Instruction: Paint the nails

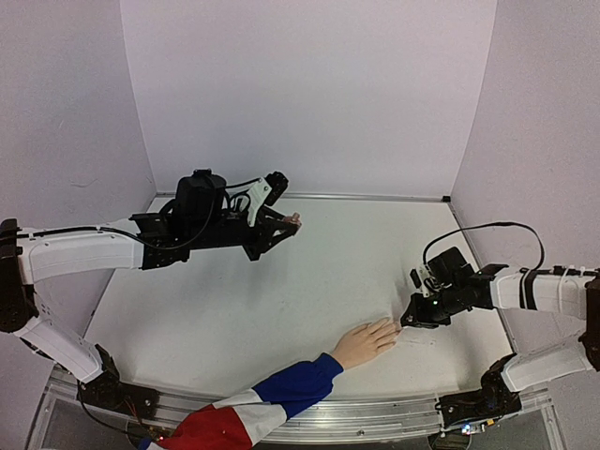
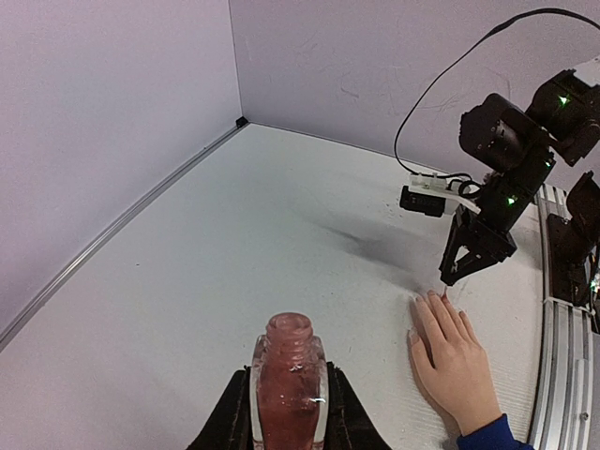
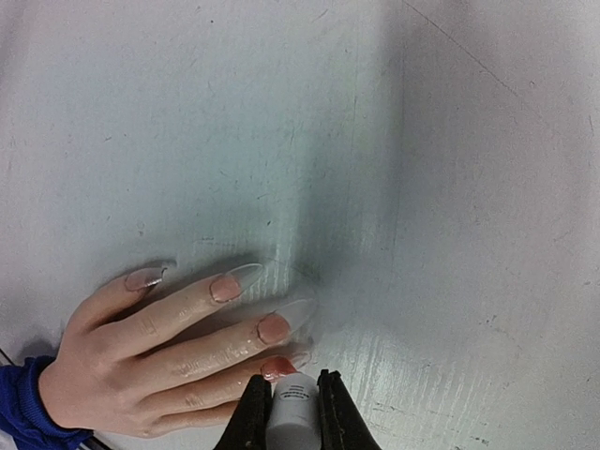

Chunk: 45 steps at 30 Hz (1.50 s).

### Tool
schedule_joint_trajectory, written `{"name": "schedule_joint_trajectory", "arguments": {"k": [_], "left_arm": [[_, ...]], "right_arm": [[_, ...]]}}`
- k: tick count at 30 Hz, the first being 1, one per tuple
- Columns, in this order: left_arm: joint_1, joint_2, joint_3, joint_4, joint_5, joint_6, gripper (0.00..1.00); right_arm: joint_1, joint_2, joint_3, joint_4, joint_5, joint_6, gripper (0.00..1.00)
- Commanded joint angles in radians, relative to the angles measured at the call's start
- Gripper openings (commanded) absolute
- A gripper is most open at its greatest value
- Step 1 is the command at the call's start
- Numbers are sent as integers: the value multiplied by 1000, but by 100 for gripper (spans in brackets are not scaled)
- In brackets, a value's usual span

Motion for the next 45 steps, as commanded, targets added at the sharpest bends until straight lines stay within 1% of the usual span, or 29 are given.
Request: {"name": "schedule_joint_trajectory", "arguments": {"k": [1,22,45], "left_arm": [[-3,-36,10,48,12,6,0],[-3,-39,9,46,7,9,0],[-3,-54,-2,47,5,7,0]], "right_arm": [[6,9,33,-35,13,4,0],[5,8,30,-32,43,7,0],[5,-32,13,-32,76,25,0]]}}
